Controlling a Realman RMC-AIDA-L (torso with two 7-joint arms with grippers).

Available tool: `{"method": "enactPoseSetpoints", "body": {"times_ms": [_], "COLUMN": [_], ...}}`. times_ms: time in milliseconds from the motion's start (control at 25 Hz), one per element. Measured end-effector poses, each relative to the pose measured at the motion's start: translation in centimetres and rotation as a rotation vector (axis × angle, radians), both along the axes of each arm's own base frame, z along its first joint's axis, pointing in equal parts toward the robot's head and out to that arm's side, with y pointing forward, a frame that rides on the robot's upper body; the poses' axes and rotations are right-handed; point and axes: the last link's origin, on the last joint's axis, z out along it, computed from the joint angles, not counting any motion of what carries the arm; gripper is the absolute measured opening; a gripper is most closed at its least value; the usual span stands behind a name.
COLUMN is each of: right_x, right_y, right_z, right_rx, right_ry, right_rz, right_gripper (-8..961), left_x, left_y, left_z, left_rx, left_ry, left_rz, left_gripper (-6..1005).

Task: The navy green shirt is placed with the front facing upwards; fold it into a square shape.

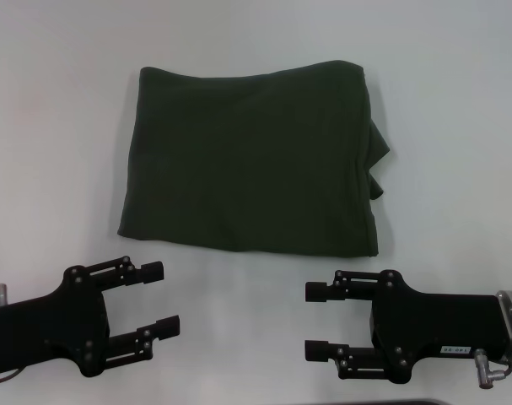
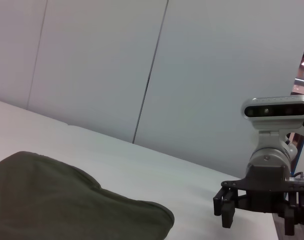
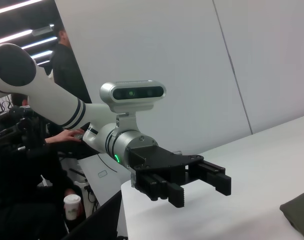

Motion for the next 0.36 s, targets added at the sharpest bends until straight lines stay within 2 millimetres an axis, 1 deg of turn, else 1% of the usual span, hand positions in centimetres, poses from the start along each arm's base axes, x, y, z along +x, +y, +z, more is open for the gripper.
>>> {"method": "enactPoseSetpoints", "body": {"times_ms": [360], "right_x": [-0.02], "right_y": [-0.14], "right_z": [-0.10], "right_rx": [-0.009], "right_ry": [0.005], "right_rz": [-0.008], "right_gripper": [703], "left_x": [-0.06], "left_y": [-0.04], "left_z": [-0.04], "left_rx": [0.002], "left_ry": [0.002], "left_rz": [0.005], "left_gripper": [693]}}
